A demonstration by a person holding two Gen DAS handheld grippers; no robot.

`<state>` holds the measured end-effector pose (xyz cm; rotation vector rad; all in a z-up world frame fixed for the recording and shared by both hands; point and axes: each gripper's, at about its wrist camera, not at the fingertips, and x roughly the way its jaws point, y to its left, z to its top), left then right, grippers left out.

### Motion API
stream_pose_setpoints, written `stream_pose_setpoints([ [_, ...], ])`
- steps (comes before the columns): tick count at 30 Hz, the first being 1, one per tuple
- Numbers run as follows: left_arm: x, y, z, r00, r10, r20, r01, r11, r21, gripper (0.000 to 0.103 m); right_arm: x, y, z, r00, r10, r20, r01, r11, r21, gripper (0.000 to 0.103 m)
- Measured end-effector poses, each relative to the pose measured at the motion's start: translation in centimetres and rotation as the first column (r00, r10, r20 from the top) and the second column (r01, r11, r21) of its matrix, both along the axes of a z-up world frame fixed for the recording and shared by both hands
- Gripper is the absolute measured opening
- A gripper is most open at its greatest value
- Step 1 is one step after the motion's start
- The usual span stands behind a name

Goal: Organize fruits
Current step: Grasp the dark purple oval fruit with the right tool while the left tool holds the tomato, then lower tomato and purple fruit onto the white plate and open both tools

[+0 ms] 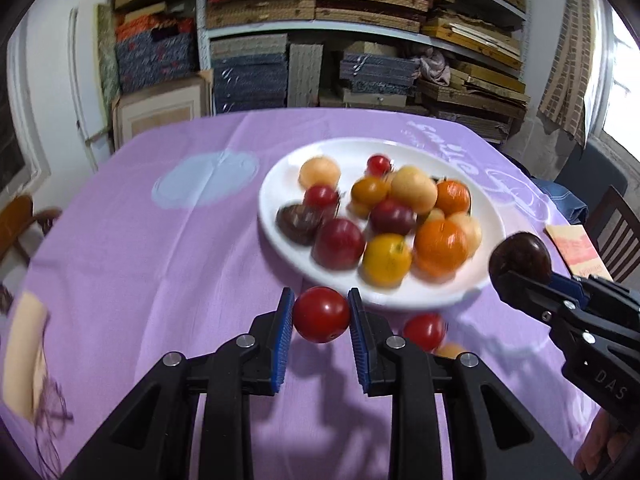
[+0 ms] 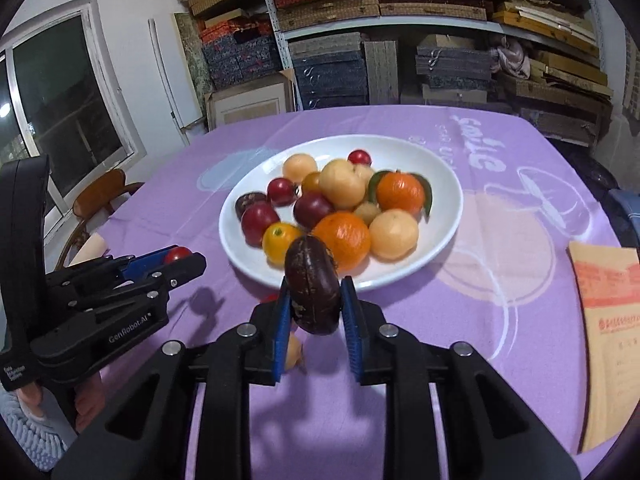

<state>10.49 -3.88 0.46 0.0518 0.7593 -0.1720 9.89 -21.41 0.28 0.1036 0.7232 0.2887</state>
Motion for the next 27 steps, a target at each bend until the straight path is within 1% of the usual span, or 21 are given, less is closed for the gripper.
stream_pose_setpoints([
  [3,3.3,-1.2,0.7,1.000,0.004,-0.002,-0.004,1.000,-0.011,0.027,3.8,-0.4,0.7,0.999,-0.047,-0.002,0.047,0.999,-0.016,0.023],
  [5,5.2,-1.7,0.8,1.000,0.007,-0.015,-0.007,1.000,-0.020,0.028,5.7,0.0,0.4,0.999,-0.032,-0.041,0.030,0.999,-0.044,0.026],
  [6,5.9,-1.8,0.8,1.000,0.013,-0.020,-0.013,1.000,-0.025,0.034,6.1,0.1,0.4,0.999,-0.044,-0.028,0.042,0.997,-0.057,0.030],
  [7,6.6,-1.8,0.8,1.000,0.021,-0.019,-0.022,0.999,-0.028,0.045,6.3,0.2,0.4,0.998,-0.054,-0.012,0.053,0.996,-0.078,0.045],
  [8,7.0,-1.8,0.9,0.999,0.029,-0.012,-0.030,0.999,-0.032,0.049,6.2,0.4,0.5,0.998,-0.056,0.008,0.056,0.994,-0.097,0.051],
  [9,7.3,-1.7,1.0,0.999,0.039,0.000,-0.039,0.999,-0.031,0.056,6.0,0.4,0.6,0.998,-0.057,0.025,0.059,0.993,-0.106,0.052],
  [10,7.4,-1.7,1.0,0.999,0.043,0.006,-0.043,0.999,-0.026,0.059,5.6,0.3,0.6,0.998,-0.057,0.034,0.060,0.992,-0.110,0.052],
  [12,7.4,-1.4,1.0,0.999,0.046,0.007,-0.045,0.999,-0.027,0.060,4.7,-0.1,0.5,0.998,-0.053,0.039,0.056,0.994,-0.094,0.052],
  [15,6.9,-0.8,0.9,0.999,0.052,0.003,-0.052,0.998,-0.042,0.068,2.7,-0.7,0.4,0.997,-0.054,0.063,0.060,0.994,-0.093,0.053],
  [17,6.3,-0.5,0.7,0.999,0.050,-0.001,-0.050,0.998,-0.045,0.068,1.0,-0.9,0.2,0.997,-0.041,0.069,0.046,0.996,-0.075,0.056],
  [19,5.4,-0.1,0.4,0.999,0.038,-0.013,-0.039,0.998,-0.051,0.068,-0.9,-0.9,-0.3,0.998,-0.005,0.057,0.008,0.998,-0.064,0.059],
  [23,2.8,-0.2,-0.3,1.000,-0.012,-0.011,0.011,0.999,-0.032,0.068,-4.7,-0.2,-1.9,0.997,0.060,0.038,-0.056,0.995,-0.080,0.061],
  [27,0.5,-0.8,-1.3,0.998,-0.062,-0.027,0.061,0.997,-0.037,0.068,-7.1,-0.7,-3.2,0.997,0.074,0.002,-0.073,0.995,-0.063,0.062],
])
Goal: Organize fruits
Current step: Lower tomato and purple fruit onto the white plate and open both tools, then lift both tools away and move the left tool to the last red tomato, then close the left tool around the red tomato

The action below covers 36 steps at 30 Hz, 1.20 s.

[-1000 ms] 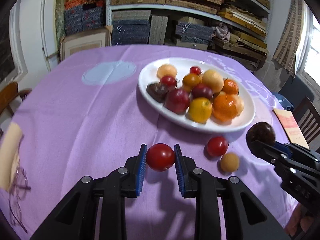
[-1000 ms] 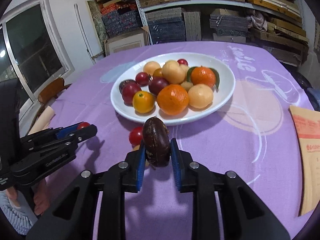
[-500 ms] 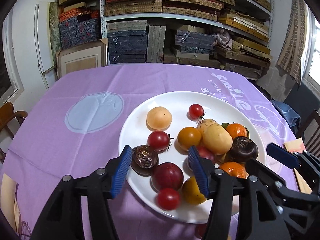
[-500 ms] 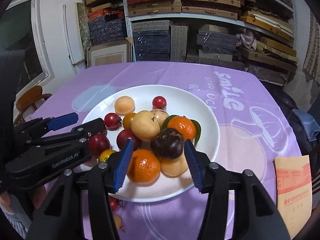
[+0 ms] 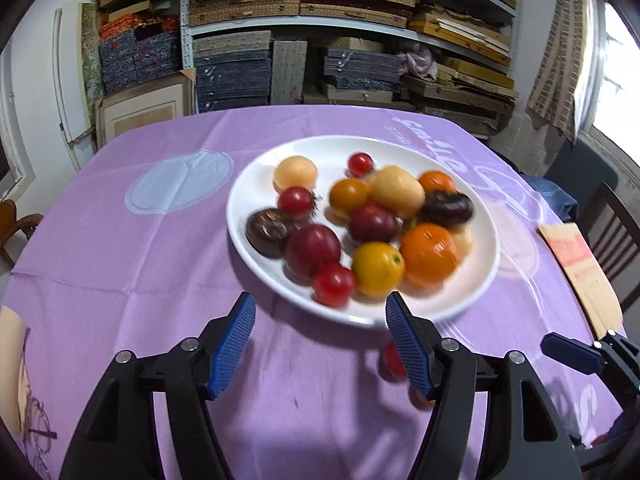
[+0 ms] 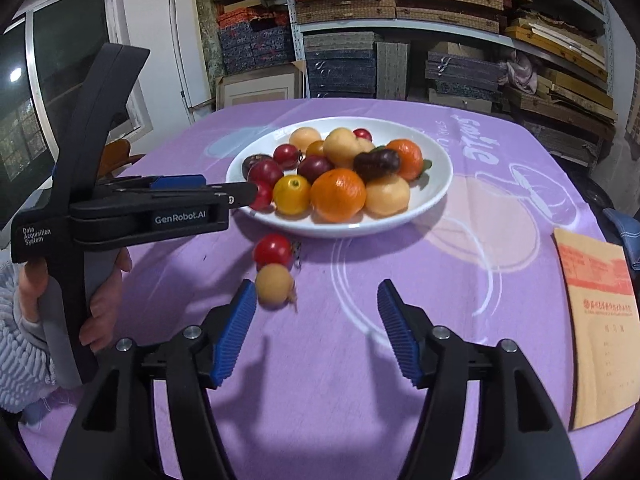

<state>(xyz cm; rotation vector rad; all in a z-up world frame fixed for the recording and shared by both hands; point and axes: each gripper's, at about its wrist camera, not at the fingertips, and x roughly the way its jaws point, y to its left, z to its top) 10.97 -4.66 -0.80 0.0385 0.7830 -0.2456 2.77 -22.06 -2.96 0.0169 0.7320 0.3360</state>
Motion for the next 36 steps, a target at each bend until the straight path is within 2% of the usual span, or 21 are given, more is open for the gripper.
stream_pose_setpoints([
  [6,-1.6,-1.5,-2.0,0.998,-0.044,-0.036,0.045,0.999,0.020,0.069,-1.9,-2.6,0.6,0.998,-0.059,0.026,0.057,0.996,0.067,0.075],
  [11,-1.1,-2.8,-2.0,0.997,-0.049,-0.056,0.048,0.999,-0.011,0.068,-2.2,-3.8,1.1,0.996,-0.082,0.041,0.077,0.991,0.109,0.078],
  [17,-1.0,-4.7,-2.6,0.996,-0.071,-0.060,0.071,0.997,0.011,0.069,-2.5,-4.8,1.5,0.995,-0.094,0.043,0.087,0.985,0.146,0.078],
  [18,-0.8,-4.6,-2.7,0.996,-0.065,-0.068,0.066,0.998,0.001,0.068,-2.5,-4.9,1.5,0.994,-0.096,0.043,0.089,0.985,0.148,0.079],
  [21,0.0,-4.4,-2.8,0.993,-0.069,-0.096,0.065,0.997,-0.049,0.048,-2.5,-5.0,1.5,0.994,-0.098,0.041,0.091,0.984,0.154,0.079],
  [23,0.1,-4.3,-2.6,0.993,-0.069,-0.100,0.064,0.996,-0.057,0.041,-2.6,-5.2,1.6,0.994,-0.102,0.041,0.094,0.983,0.161,0.079],
  [30,-0.5,-4.8,-2.6,0.988,-0.115,-0.104,0.109,0.992,-0.059,0.040,-2.6,-5.4,1.7,0.994,-0.102,0.036,0.094,0.981,0.172,0.079],
  [33,-0.7,-5.1,-2.6,0.987,-0.130,-0.090,0.127,0.991,-0.038,0.040,-2.6,-5.3,1.7,0.994,-0.101,0.036,0.094,0.981,0.170,0.079],
  [36,-0.3,-4.5,-2.7,0.988,-0.116,-0.105,0.109,0.991,-0.074,0.040,-2.6,-5.4,1.7,0.994,-0.106,0.040,0.097,0.979,0.177,0.079],
])
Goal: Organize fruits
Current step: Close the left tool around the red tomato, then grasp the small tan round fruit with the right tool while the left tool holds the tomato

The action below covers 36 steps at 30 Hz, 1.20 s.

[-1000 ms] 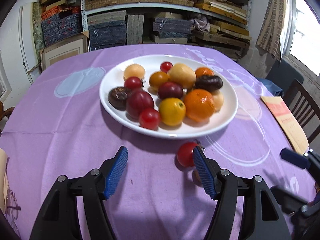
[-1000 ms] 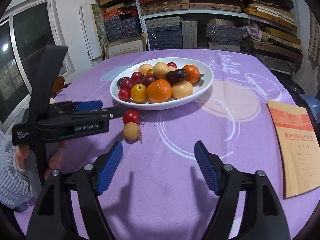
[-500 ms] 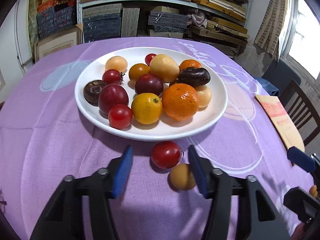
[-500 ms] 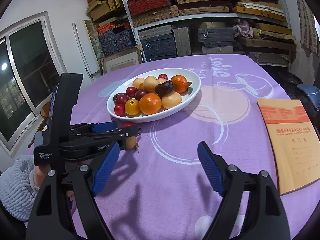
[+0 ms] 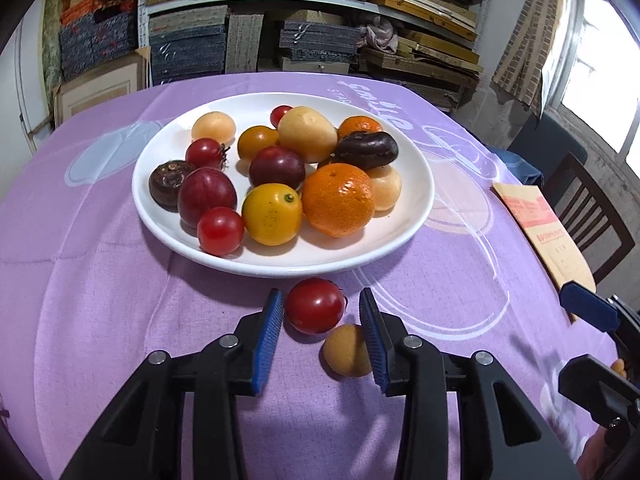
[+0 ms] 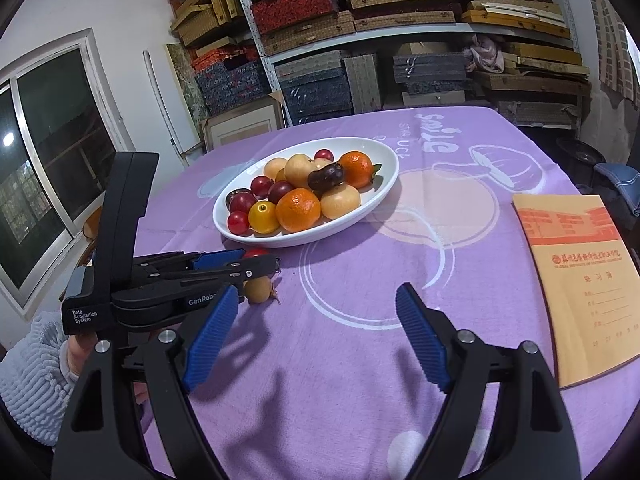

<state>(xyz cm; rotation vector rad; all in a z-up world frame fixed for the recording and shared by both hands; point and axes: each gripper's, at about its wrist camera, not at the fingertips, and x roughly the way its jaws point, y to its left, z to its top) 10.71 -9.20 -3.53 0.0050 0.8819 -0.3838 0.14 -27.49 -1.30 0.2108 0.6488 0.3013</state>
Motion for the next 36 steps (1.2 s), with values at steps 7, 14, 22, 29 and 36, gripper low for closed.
stream_pose_setpoints([
  [7,-0.2,0.8,0.4,0.998,-0.047,-0.047,0.045,0.998,-0.050,0.026,0.1,-0.3,-0.1,1.000,-0.002,-0.002,0.002,1.000,0.011,0.079],
  [14,0.5,-0.2,0.1,0.995,-0.070,-0.065,0.069,0.997,-0.017,0.035,0.1,0.0,-0.2,1.000,0.009,-0.009,-0.009,1.000,0.005,0.079],
  [22,1.0,-0.7,-0.4,0.998,-0.049,-0.045,0.050,0.999,0.013,0.030,0.2,-0.3,-0.4,1.000,0.011,-0.018,-0.010,1.000,0.015,0.079],
  [29,-0.3,1.2,0.6,0.999,-0.038,-0.009,0.038,0.999,-0.016,0.030,0.6,1.2,-0.9,0.999,0.043,-0.026,-0.044,0.999,-0.012,0.079],
  [36,-2.3,7.6,3.0,0.995,0.087,0.041,-0.085,0.995,-0.056,0.029,3.9,8.4,-1.7,0.984,0.163,-0.071,-0.174,0.968,-0.181,0.073],
])
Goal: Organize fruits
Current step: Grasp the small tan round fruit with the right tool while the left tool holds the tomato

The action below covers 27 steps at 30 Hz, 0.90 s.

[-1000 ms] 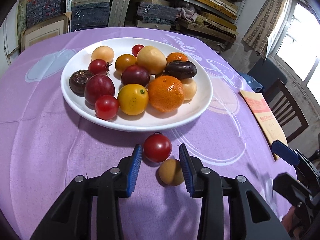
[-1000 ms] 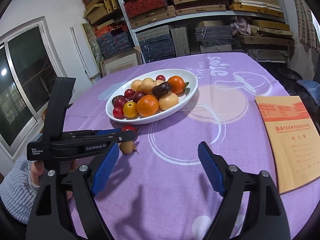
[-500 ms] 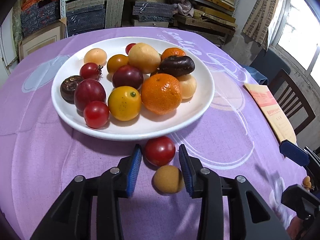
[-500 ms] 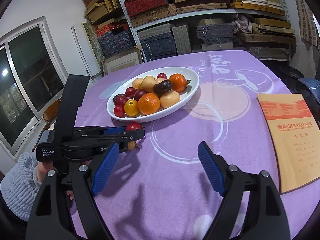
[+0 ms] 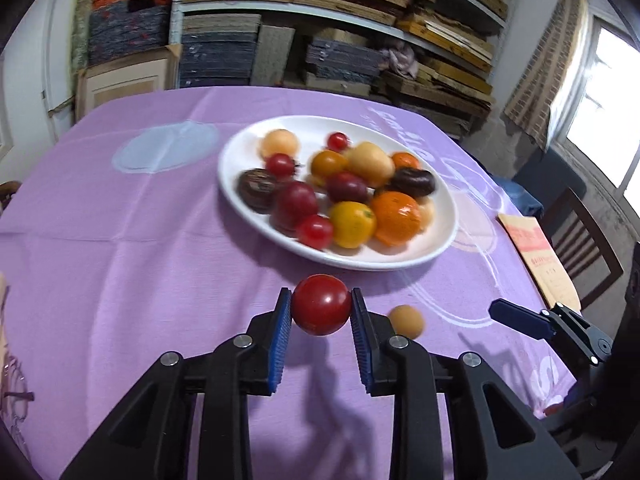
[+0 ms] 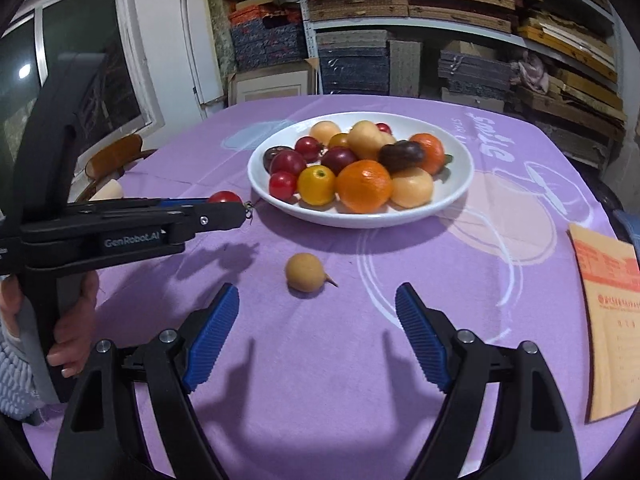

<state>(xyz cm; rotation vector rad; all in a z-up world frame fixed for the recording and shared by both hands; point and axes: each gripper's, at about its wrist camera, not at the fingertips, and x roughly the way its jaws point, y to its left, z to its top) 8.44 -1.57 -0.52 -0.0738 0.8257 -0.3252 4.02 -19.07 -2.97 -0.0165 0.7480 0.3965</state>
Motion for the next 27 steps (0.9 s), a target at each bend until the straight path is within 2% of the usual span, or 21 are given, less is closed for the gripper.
stream_pose_setpoints([
  [1,0.0,0.5,0.0,1.000,0.012,0.002,-0.012,1.000,0.007,0.029,0.8,0.6,-0.3,1.000,0.006,-0.024,-0.006,1.000,-0.010,0.067],
  [5,0.0,1.6,-0.2,0.999,0.031,-0.014,-0.031,1.000,-0.003,0.029,3.0,1.1,-1.9,0.995,-0.014,-0.103,0.013,1.000,-0.010,0.051],
  [7,0.0,1.6,-0.5,1.000,0.023,-0.020,-0.023,1.000,-0.008,0.030,3.6,1.0,-2.5,0.991,-0.013,-0.130,0.012,1.000,-0.004,0.032],
  [8,0.0,1.5,-0.7,1.000,0.017,-0.026,-0.018,1.000,-0.009,0.030,3.7,0.9,-2.4,0.993,-0.015,-0.120,0.016,1.000,0.006,0.027],
  [13,-0.2,0.6,-1.4,0.999,-0.012,-0.039,0.012,1.000,0.009,0.030,3.4,1.3,-2.2,0.997,-0.005,-0.077,0.003,1.000,-0.020,0.027],
  [19,1.0,-1.0,0.4,0.999,-0.031,0.006,0.031,0.999,0.024,0.030,2.6,0.1,0.3,1.000,-0.009,-0.009,0.009,1.000,0.022,0.027],
  [23,4.3,-2.6,2.3,0.999,-0.015,0.043,0.013,0.999,0.035,0.030,5.0,0.0,2.4,0.999,-0.037,0.025,0.037,0.999,-0.007,0.027],
  [27,9.1,-4.1,3.2,0.999,0.013,0.038,-0.015,0.998,0.054,0.030,8.1,0.9,3.0,0.998,-0.049,0.043,0.052,0.997,-0.059,0.027],
])
